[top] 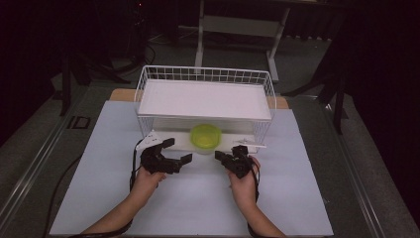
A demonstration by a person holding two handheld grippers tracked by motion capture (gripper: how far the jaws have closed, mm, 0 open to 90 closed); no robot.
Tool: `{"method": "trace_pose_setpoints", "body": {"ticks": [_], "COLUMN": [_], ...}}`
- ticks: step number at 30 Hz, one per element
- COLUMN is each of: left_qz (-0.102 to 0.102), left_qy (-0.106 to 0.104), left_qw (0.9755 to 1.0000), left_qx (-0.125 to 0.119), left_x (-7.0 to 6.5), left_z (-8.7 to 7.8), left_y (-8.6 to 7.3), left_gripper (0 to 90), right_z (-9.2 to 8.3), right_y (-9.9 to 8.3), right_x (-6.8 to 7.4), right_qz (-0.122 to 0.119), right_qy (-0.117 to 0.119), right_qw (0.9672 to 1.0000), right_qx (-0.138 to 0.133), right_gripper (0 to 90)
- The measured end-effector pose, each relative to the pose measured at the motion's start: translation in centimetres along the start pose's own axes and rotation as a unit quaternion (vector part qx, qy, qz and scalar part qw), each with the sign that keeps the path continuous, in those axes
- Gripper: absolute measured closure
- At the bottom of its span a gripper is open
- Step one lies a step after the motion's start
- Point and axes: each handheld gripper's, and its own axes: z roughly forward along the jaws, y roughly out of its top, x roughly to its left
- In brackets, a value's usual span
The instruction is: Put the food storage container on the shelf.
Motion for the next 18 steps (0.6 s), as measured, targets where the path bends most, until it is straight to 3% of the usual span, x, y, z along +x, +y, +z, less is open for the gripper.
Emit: {"method": "trace_pose_setpoints", "body": {"ticks": [5,10,15,18], "left_qz": [-0.01,-0.025,-0.011,-0.014], "left_qy": [-0.007,-0.018,-0.014,-0.02], "left_qw": [0.9999,0.9995,0.9998,0.9997], "left_qx": [0.002,0.009,0.013,0.009], "left_x": [-0.8,-1.4,-2.0,-2.2], "left_z": [-1.7,-2.8,-3.4,-3.4], "left_y": [-1.3,-3.1,-4.1,-4.3], "left_gripper": [1.6,1.6,1.6,1.6], "right_z": [1.1,2.4,3.4,3.8], "right_y": [0.0,0.1,0.3,0.7], "right_x": [0.6,0.4,0.0,0.0], "right_qz": [-0.001,0.016,0.019,0.022], "right_qy": [0.007,0.006,0.002,-0.001], "right_qw": [0.9999,0.9998,0.9996,0.9996], "right_qx": [0.007,0.014,0.021,0.017], "right_gripper": [89.9,90.0,89.9,90.0]}}
